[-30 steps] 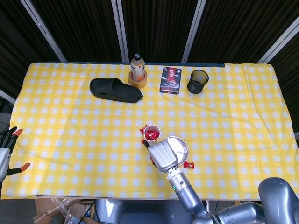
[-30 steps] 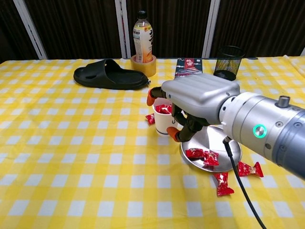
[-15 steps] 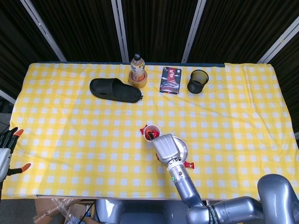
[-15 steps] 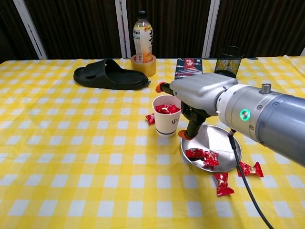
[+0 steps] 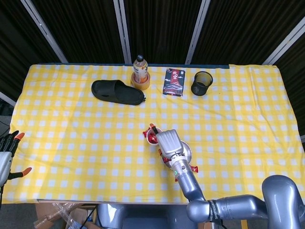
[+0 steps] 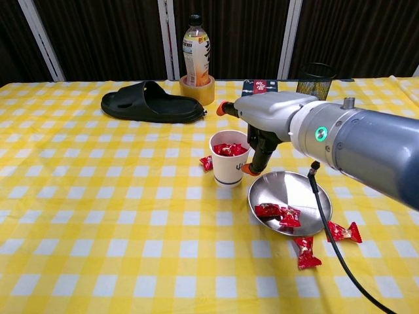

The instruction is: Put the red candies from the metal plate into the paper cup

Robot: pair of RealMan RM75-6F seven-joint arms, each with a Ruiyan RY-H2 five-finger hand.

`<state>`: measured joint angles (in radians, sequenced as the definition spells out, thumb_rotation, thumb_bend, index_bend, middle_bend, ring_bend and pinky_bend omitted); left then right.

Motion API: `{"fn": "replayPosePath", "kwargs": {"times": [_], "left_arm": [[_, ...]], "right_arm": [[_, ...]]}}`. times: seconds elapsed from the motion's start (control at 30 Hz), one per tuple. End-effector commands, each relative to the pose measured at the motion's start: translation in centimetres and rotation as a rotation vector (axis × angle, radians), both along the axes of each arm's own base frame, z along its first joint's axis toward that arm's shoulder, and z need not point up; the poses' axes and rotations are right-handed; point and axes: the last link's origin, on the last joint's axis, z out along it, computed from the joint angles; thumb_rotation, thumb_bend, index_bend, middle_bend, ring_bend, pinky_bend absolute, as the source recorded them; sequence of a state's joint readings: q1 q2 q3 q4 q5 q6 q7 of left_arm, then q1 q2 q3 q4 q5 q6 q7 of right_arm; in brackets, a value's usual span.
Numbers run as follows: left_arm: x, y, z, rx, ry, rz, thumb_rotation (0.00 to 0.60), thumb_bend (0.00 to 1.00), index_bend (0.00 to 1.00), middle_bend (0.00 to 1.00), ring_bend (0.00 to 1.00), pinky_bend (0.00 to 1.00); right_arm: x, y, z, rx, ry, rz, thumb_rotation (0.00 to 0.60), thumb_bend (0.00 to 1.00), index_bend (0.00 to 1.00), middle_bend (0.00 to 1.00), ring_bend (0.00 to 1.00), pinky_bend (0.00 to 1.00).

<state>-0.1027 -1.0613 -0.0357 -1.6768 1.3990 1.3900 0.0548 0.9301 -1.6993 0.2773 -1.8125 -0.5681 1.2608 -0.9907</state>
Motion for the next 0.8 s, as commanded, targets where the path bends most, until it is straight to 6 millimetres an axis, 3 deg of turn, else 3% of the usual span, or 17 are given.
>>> {"fn": "replayPosePath", "kwargs": {"times": [0.03, 0.47, 0.8], "left_arm": [[0.0, 0.0, 0.0, -0.001, 0.001, 0.003, 0.600, 0.05, 0.01, 0.00, 0.00, 0.00], [-0.1, 0.1, -0.1, -0.008, 0.000, 0.008, 0.600, 0.05, 0.01, 0.00, 0.00, 0.00], [0.0, 0.1, -0.1, -0.011, -0.002, 0.008, 0.600, 0.05, 0.01, 0.00, 0.00, 0.00]], "right_arm": [[0.0, -0.3, -0.3, 0.006, 0.007, -0.002, 0.600, 0.36, 0.00, 0.86, 0.92, 0.98], [-0.2, -1.0, -1.8, 0.028, 0.015, -0.027, 0.600, 0.36, 0.03, 0.86, 0.92, 0.98], [-0.2, -1.3, -2.3, 0.021, 0.001, -0.030, 0.600, 0.37, 0.29, 0.85, 0.92, 0.98]]}}
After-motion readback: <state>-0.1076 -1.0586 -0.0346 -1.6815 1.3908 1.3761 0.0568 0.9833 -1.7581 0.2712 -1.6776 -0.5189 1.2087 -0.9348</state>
